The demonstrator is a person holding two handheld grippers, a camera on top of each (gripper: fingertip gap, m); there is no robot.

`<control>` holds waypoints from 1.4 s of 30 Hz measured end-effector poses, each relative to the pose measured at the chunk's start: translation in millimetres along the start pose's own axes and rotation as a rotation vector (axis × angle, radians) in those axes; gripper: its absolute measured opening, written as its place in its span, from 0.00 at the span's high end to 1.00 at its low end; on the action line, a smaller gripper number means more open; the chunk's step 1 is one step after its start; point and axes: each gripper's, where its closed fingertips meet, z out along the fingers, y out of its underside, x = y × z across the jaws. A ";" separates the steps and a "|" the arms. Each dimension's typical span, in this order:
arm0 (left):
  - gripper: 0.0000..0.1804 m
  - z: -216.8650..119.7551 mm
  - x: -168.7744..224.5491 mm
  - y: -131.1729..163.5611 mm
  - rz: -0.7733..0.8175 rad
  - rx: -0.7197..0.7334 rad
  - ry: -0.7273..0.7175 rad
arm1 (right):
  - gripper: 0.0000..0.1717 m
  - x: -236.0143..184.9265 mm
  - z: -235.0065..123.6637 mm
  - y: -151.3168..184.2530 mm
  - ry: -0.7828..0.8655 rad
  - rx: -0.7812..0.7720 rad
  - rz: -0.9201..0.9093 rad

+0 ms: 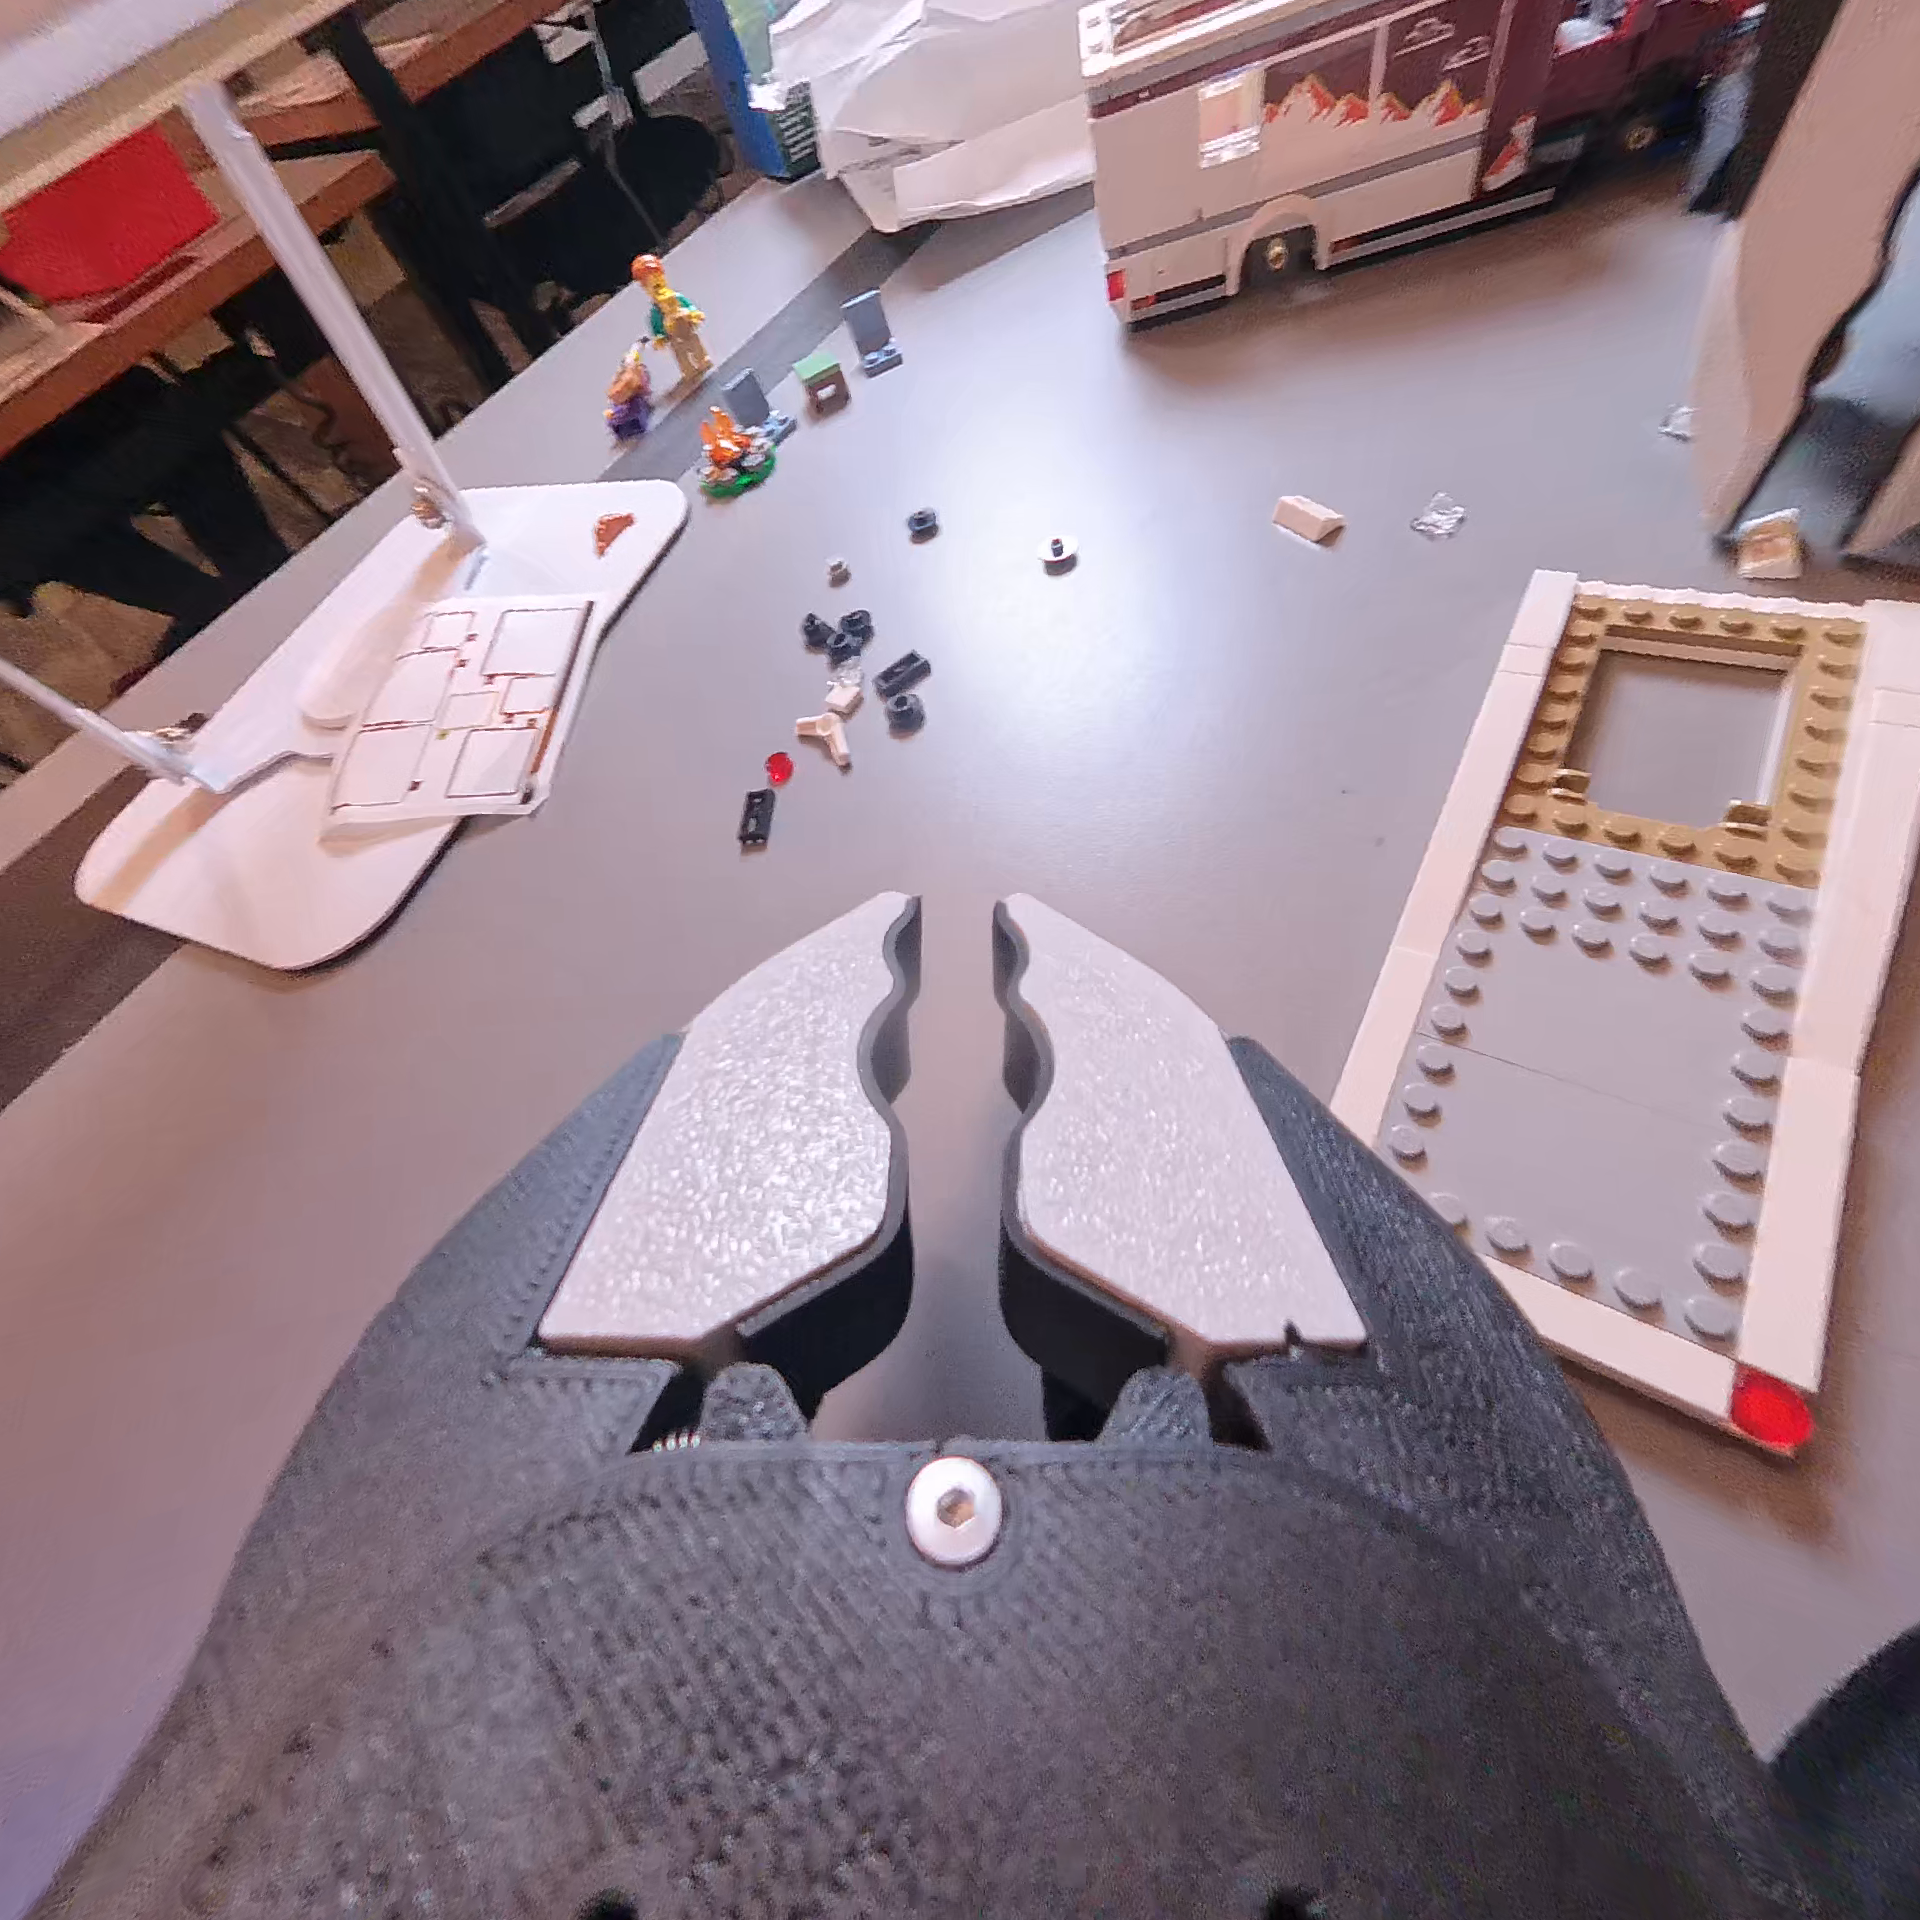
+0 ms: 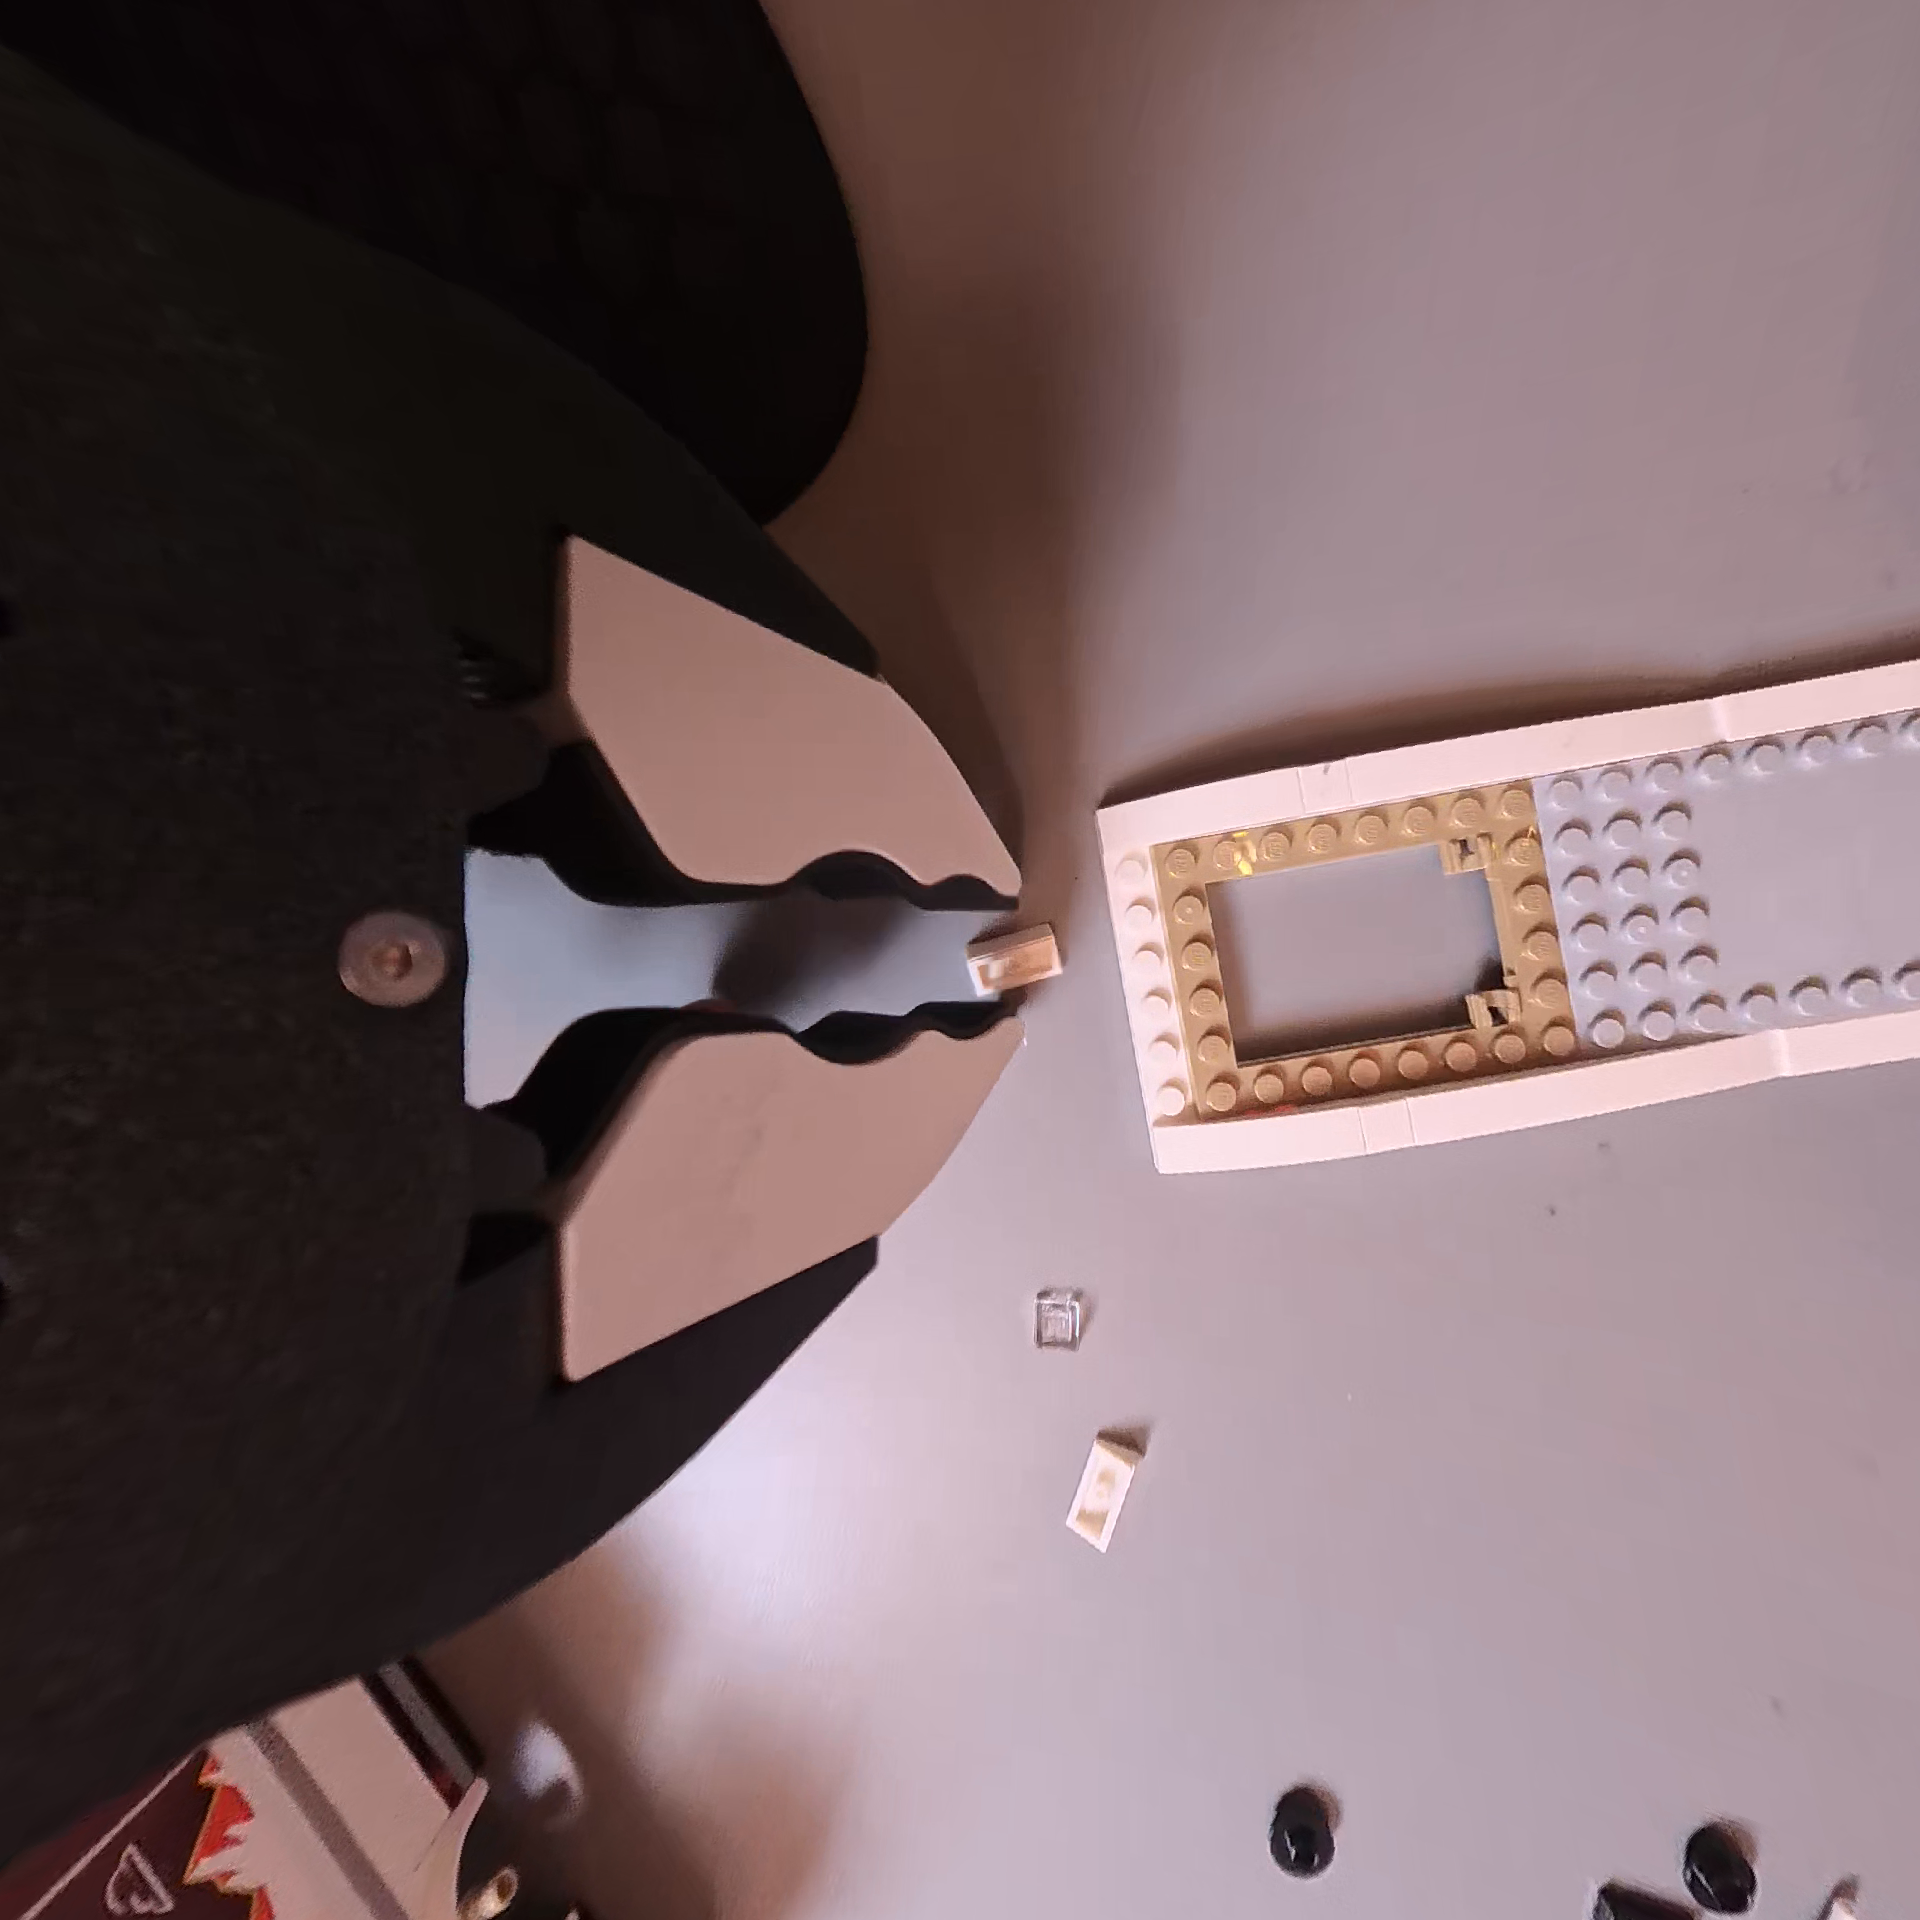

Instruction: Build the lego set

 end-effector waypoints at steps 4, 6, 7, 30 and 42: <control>0.91 -4.8 9.9 -7.4 -0.007 0.039 0.096 | 0.96 0.5 0.0 1.1 -0.011 -0.002 0.012; 0.91 -6.1 12.9 -10.5 -0.002 0.059 0.115 | 0.96 0.2 -0.8 2.1 -0.019 0.001 0.018; 0.91 -6.5 15.9 -12.4 0.002 0.071 0.129 | 0.96 0.9 -1.9 1.0 -0.018 0.013 0.021; 0.88 -45.4 91.5 -72.1 0.060 0.431 0.471 | 0.96 -5.8 -17.7 -141.2 -0.414 0.769 0.377; 0.90 -48.5 93.3 -75.6 0.058 0.446 0.487 | 0.96 -12.9 -17.6 -136.5 -0.460 0.747 0.396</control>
